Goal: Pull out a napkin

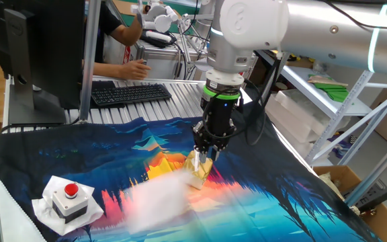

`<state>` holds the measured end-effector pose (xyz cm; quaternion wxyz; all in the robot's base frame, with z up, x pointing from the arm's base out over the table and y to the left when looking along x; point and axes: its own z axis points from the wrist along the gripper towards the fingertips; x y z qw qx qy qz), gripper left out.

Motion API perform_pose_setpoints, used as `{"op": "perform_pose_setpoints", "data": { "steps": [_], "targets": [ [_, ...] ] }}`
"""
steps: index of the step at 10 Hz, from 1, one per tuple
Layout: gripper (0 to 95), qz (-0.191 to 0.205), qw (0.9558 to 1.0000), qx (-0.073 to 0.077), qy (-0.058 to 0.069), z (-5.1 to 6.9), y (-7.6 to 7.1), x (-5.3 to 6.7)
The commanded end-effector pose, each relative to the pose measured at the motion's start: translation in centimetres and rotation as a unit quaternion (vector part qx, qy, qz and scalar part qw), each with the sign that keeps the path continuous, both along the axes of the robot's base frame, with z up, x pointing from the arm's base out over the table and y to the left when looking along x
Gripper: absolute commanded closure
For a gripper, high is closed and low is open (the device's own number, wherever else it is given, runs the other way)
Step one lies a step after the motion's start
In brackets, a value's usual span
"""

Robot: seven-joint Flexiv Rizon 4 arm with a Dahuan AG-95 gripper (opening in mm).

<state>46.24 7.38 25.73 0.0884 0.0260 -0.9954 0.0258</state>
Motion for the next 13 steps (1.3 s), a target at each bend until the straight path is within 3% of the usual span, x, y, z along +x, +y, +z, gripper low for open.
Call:
{"op": "perform_pose_setpoints", "data": {
  "steps": [1,13],
  "targets": [
    [0.0,-0.002,1.0,0.005,0.002,0.03,0.01,-0.02],
    [0.0,-0.003,1.0,0.0,0.004,-0.01,0.01,0.02]
  ]
}}
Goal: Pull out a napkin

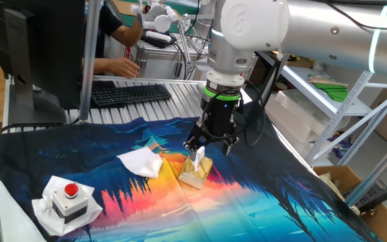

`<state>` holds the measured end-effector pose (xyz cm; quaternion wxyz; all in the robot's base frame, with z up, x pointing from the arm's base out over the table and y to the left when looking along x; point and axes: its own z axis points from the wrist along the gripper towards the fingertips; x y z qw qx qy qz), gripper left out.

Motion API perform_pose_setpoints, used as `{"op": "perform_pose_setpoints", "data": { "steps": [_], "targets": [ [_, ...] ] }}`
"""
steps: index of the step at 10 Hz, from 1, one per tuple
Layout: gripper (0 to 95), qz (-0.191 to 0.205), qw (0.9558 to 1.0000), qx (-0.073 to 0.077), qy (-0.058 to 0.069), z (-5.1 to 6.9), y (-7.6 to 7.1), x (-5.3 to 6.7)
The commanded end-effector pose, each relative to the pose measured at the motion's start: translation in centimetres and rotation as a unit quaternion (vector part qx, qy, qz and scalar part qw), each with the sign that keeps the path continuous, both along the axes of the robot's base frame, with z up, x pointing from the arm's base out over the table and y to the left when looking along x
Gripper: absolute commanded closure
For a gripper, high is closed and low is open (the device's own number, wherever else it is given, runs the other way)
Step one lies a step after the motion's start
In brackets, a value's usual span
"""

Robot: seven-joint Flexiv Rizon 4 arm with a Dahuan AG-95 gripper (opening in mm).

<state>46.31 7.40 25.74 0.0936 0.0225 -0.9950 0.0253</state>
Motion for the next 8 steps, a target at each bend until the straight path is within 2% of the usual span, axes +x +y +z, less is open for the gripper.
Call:
{"op": "perform_pose_setpoints", "data": {
  "steps": [1,8],
  "targets": [
    [0.0,0.001,1.0,0.0,-0.002,-0.03,-0.01,-0.05],
    [0.0,-0.002,1.0,-0.004,0.002,-0.01,-0.02,-0.07]
  ]
}}
